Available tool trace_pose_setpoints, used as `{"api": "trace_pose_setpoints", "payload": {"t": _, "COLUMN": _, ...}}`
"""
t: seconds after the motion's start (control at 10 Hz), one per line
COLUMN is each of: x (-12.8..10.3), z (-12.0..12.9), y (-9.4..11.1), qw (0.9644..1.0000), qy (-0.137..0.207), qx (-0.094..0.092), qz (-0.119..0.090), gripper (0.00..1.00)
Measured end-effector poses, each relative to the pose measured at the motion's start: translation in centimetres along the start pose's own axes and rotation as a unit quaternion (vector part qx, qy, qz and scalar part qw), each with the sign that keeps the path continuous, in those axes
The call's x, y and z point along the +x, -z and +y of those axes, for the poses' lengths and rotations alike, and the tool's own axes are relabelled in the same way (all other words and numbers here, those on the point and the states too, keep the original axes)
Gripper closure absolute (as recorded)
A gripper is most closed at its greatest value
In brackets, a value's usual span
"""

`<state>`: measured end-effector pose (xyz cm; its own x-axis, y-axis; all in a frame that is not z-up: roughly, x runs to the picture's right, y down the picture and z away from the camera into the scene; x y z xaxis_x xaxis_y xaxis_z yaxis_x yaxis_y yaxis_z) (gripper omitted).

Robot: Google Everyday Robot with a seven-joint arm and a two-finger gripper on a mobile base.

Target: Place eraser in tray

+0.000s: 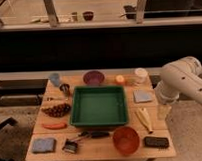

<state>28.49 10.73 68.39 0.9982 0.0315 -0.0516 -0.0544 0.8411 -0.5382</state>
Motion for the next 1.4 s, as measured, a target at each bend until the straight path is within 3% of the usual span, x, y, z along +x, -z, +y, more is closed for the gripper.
{"api": "trace_pose_setpoints", "payload": {"t": 0.2, "x": 0.4, "z": 0.5, "y": -0.1, "qw": 1.0000, "qy": -0.005, "qx": -0.002, "qz": -0.002, "gripper": 0.20}}
{"api": "trace_pose_setpoints", "payload": {"t": 0.5, "x": 2.3, "z": 3.4, "y": -0.7, "qw": 0.9996, "qy": -0.023, "qx": -0.011, "qz": -0.009, "gripper": 0.20}}
{"api": "trace_pose_setpoints", "payload": {"t": 0.8, "x": 1.7, "z": 3.4, "y": -1.5, "qw": 0.9995, "qy": -0.016, "qx": -0.020, "qz": -0.018, "gripper": 0.20}}
{"api": "trace_pose_setpoints", "payload": {"t": 1.4, "x": 2.0, "z": 7.2, "y": -5.3, "qw": 0.9986, "qy": -0.007, "qx": -0.045, "qz": -0.027, "gripper": 0.20}}
